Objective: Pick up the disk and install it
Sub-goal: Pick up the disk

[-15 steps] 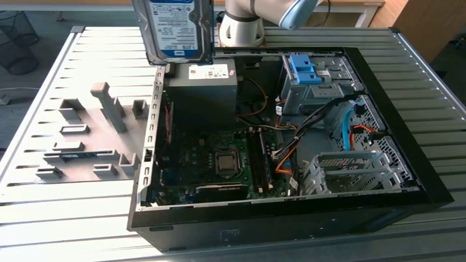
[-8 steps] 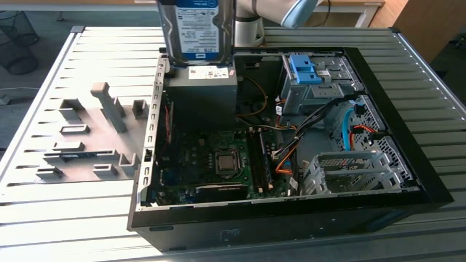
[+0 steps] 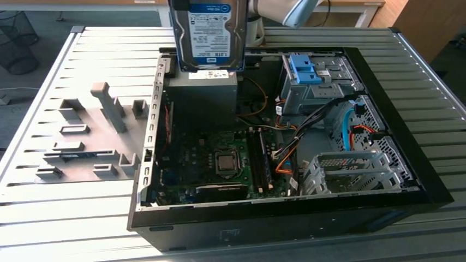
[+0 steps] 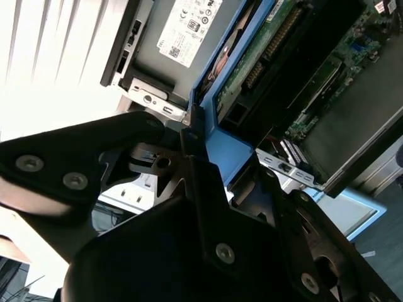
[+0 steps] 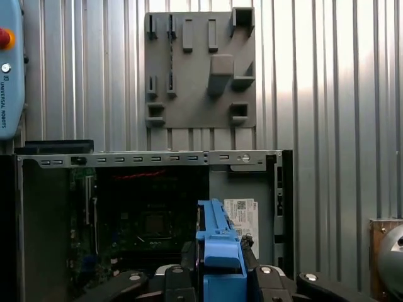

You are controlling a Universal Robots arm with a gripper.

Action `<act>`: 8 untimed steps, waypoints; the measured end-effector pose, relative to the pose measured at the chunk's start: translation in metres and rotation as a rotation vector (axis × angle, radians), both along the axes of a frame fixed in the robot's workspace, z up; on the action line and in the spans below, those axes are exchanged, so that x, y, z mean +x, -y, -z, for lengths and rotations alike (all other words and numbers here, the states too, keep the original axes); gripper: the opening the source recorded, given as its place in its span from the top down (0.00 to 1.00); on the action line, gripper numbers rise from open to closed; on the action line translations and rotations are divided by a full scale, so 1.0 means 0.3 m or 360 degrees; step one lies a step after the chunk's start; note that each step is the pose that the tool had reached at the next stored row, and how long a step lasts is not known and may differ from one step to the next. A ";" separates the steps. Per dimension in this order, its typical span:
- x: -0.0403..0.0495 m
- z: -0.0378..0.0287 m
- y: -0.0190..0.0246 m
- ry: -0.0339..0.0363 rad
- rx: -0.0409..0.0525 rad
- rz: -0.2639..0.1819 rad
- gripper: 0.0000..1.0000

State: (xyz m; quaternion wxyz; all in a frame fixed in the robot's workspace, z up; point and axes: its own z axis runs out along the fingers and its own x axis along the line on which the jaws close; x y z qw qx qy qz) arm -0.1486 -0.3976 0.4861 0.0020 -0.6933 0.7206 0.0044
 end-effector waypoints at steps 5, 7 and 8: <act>0.000 0.003 0.051 0.0000 0.0000 0.0000 0.63; 0.000 0.005 0.071 0.0000 -0.0001 0.0000 0.63; 0.000 0.006 0.081 0.0000 -0.0001 0.0000 0.63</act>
